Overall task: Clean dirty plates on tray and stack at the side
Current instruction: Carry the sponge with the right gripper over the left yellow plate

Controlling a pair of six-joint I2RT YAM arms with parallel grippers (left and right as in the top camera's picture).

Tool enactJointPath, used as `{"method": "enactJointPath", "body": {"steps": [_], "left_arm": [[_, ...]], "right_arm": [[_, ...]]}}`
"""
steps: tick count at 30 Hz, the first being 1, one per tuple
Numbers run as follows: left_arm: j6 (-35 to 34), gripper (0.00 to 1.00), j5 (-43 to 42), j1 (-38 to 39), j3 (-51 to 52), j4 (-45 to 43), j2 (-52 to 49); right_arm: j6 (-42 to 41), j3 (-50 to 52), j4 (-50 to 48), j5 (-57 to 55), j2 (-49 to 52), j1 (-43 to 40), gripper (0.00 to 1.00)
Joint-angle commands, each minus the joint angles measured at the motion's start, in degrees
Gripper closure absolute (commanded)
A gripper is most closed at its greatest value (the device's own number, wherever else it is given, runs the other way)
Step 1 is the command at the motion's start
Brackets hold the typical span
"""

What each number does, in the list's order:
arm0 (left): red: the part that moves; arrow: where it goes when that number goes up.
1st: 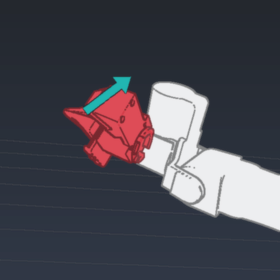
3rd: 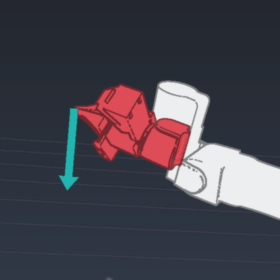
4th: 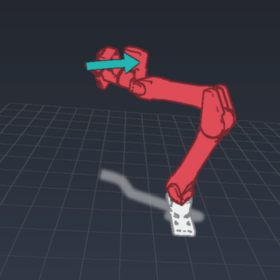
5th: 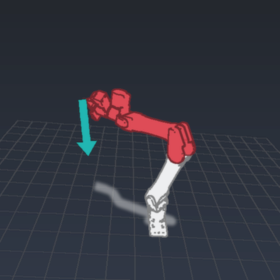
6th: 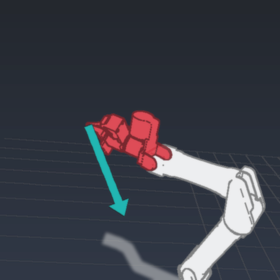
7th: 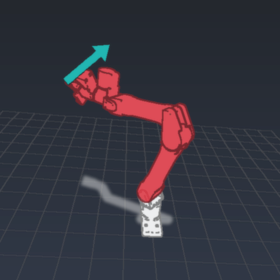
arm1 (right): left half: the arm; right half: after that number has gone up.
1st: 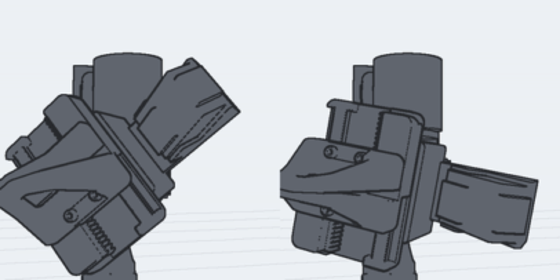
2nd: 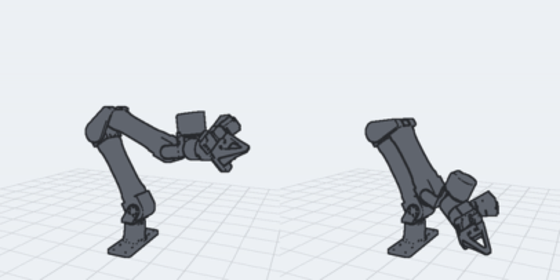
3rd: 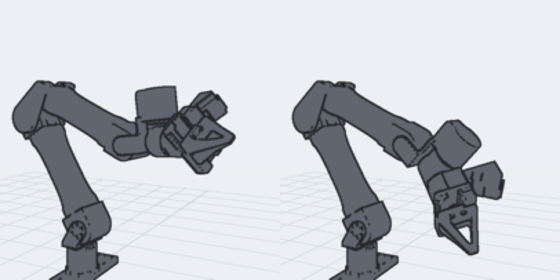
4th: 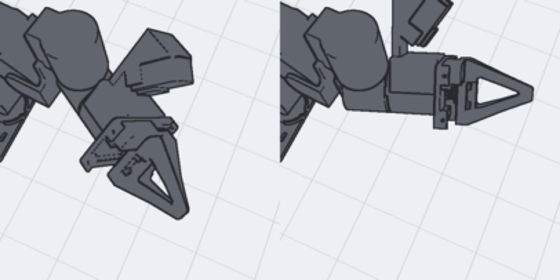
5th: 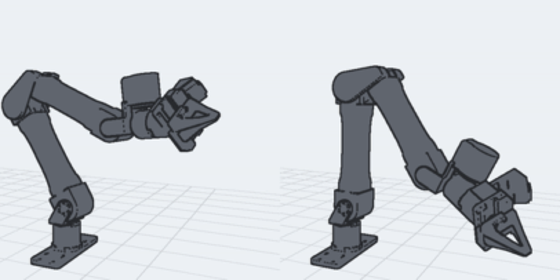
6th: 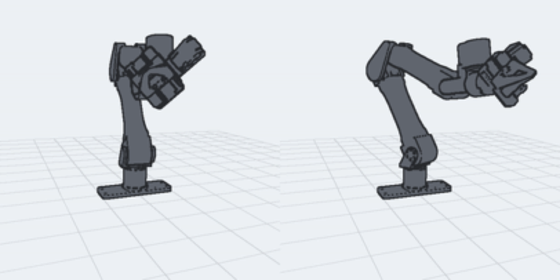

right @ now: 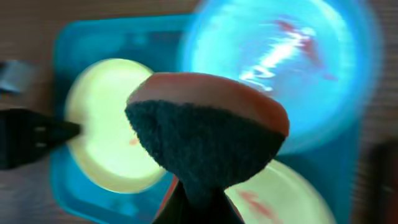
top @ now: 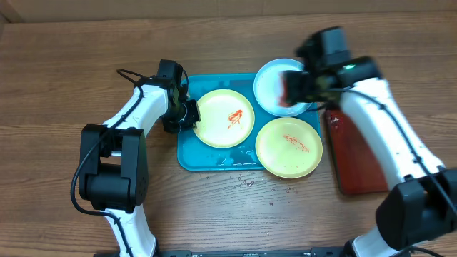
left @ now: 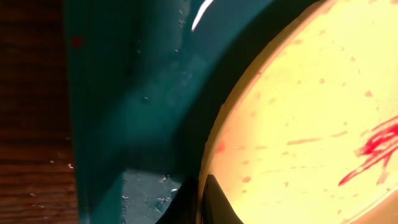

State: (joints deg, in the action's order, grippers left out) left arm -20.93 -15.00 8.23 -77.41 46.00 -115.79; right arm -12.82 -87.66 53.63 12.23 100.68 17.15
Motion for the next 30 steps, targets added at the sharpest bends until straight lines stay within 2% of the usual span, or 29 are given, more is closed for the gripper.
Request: {"method": "enactJointPath", "body": {"steps": [1,5,13,22,27,30], "left_arm": [[2.6,0.96,-2.1,0.1,1.0,0.5,-1.0],[4.5,0.96,-2.0,0.0,1.0,0.4,-1.0],[9.1,0.96,-3.0,0.0,1.0,-0.3,-1.0],[9.2,0.96,-3.1,0.0,1.0,-1.1,-1.0],[9.2,0.96,-3.1,0.0,1.0,-1.1,-1.0],[9.2,0.96,-3.1,0.0,1.0,-1.0,-1.0]], "right_arm": [[-7.1,-1.3,-2.9,1.1,3.4,4.0,0.96],[-8.3,-1.4,-7.0,2.9,8.0,7.8,0.96],[-8.7,-1.4,-7.1,5.7,15.5,10.0,0.96],[-10.1,-1.4,-7.4,5.9,20.9,12.4,0.96],[-16.5,-1.4,-8.0,4.8,24.2,12.8,0.96],[-17.3,-1.4,-9.2,6.8,25.5,12.9,0.96]]}}
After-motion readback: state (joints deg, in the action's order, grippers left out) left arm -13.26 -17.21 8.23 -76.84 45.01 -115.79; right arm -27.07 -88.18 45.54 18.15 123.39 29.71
